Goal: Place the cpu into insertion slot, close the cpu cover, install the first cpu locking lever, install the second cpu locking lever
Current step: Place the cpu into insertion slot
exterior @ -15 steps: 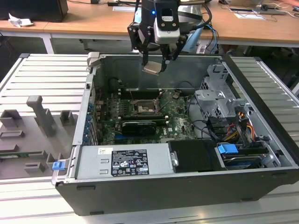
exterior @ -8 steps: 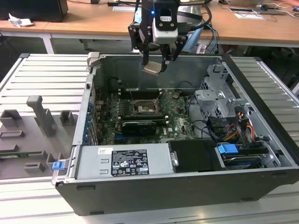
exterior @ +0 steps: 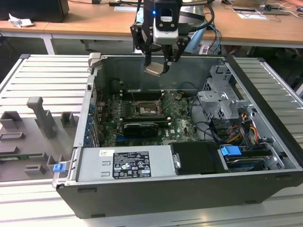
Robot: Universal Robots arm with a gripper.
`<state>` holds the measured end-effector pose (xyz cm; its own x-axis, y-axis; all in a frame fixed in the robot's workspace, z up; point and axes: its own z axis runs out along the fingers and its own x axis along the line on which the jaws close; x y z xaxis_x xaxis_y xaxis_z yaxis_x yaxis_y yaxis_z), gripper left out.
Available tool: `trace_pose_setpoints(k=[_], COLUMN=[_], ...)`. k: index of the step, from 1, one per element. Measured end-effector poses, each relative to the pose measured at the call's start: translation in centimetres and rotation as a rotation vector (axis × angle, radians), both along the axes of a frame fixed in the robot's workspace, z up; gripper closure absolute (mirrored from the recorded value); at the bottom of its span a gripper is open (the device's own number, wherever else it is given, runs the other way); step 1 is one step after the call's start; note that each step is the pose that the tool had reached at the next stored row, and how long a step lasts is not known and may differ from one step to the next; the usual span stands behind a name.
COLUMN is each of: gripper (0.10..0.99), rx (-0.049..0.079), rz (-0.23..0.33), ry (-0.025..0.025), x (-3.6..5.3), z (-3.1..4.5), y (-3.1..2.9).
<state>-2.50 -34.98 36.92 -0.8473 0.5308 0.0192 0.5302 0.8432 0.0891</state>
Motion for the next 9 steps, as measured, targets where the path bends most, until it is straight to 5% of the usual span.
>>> trace_pose_setpoints(k=[9], gripper=[0.545], rx=[0.000], rz=[-0.032], ry=[0.0000], x=[0.00], z=[-0.15], y=[0.00])
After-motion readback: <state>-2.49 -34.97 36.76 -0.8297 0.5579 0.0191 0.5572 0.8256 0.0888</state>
